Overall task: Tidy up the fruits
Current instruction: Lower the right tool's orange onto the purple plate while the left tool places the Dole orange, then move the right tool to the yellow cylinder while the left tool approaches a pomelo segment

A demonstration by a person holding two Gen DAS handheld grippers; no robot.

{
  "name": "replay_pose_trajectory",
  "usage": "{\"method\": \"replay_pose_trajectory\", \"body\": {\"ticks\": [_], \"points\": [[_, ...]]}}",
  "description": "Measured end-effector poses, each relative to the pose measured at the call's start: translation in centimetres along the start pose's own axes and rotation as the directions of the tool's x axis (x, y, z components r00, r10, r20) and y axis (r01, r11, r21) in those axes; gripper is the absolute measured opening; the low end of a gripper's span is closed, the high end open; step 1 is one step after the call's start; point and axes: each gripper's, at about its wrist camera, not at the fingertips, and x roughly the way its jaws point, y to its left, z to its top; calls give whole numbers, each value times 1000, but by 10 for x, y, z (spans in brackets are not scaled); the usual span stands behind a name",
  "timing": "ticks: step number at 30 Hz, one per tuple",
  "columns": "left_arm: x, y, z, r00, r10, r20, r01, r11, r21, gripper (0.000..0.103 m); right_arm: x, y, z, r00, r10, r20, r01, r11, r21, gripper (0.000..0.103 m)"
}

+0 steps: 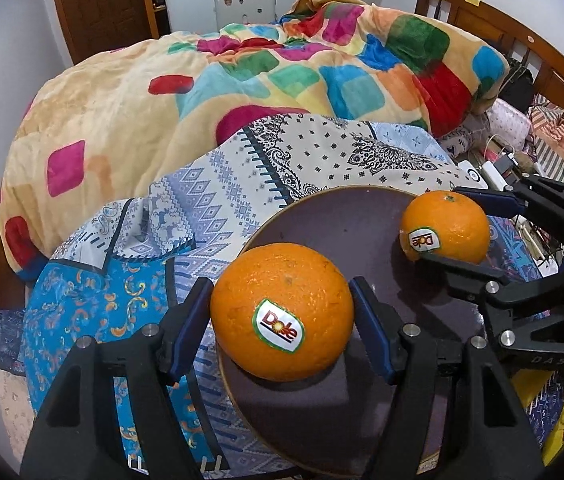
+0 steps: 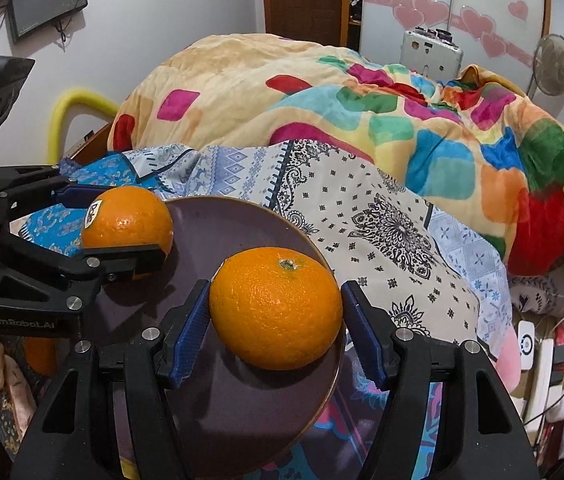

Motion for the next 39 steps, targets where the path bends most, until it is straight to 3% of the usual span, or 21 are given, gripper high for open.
{"method": "replay_pose_trajectory", "body": {"ticks": [6, 9, 17, 28, 39], "points": [[-6, 4, 1, 999, -34, -4, 34, 999, -28, 70, -5, 4, -3, 1000, 3, 4, -3, 1000, -21, 64], [-22, 5, 1, 999, -16, 43, 17, 999, -32, 78, -15, 5, -4, 999, 8, 31, -7, 1000, -24, 67], [-70, 14, -16, 993, 30, 118, -26, 999, -40, 85, -53, 7, -11, 995, -20, 95, 23, 999, -39, 68], [-131, 20, -85, 980, 95, 174, -87, 995, -50, 94, -102, 22, -51, 988, -57, 143, 67, 995, -69, 71], [-138, 25, -167, 987, 125, 101, -115, 988, -100, 95, -118, 37, -98, 990, -35, 135, 45, 996, -72, 74]]}}
